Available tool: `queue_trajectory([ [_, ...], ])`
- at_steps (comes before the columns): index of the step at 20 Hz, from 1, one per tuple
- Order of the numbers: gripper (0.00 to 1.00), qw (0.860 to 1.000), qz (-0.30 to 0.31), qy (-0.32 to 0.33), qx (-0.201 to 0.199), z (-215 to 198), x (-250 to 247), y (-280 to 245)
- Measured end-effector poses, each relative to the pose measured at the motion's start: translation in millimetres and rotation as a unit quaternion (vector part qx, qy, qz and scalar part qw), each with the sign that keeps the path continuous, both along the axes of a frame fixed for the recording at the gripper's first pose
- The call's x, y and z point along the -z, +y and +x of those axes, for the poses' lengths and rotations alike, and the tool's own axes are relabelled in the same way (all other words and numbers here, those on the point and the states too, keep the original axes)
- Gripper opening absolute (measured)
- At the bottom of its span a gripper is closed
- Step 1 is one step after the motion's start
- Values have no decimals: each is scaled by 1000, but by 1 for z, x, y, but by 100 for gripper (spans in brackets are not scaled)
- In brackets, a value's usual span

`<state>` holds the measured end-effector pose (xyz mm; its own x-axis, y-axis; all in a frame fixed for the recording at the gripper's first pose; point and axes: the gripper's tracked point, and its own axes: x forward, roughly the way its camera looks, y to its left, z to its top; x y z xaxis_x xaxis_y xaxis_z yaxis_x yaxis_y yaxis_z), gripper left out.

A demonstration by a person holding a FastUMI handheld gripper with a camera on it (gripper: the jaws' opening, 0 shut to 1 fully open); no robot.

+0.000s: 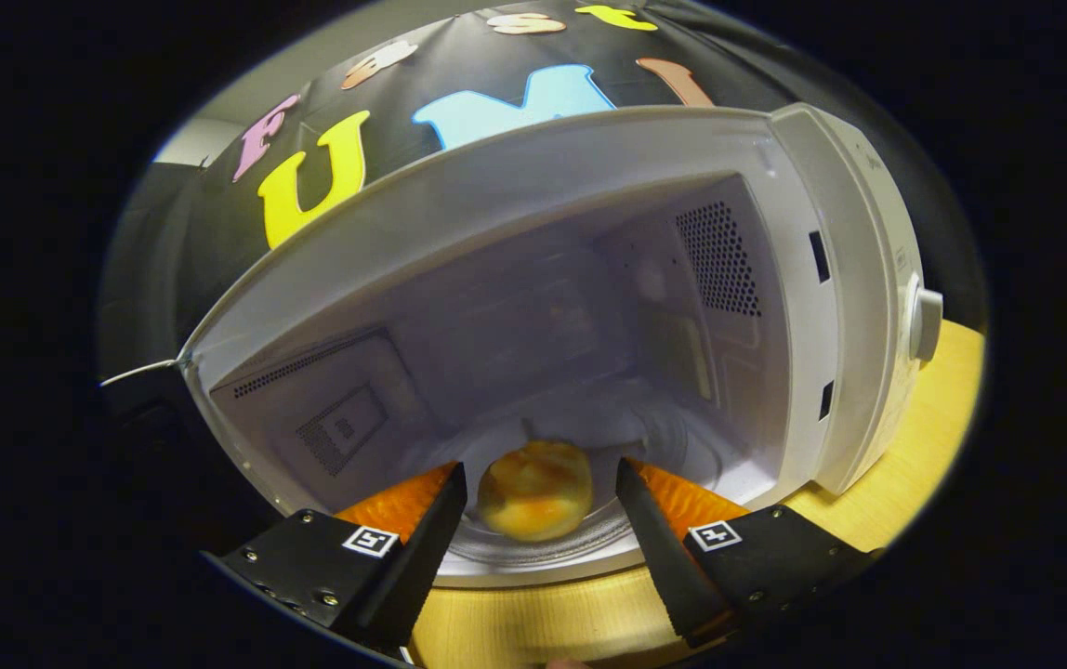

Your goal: Open the microwave, put the food inside, and close the microwave door.

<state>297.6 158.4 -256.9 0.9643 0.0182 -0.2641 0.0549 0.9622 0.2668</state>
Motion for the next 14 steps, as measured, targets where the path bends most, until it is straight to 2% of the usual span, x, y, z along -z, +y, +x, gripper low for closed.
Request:
queue_trajectory([
  [5,98,997,-56,-28,-47,-51,-49,4],
  [7,98,995,-58,-46,-67,-77,-78,10],
  [14,98,991,-56,-74,-94,-160,-164,-3],
])
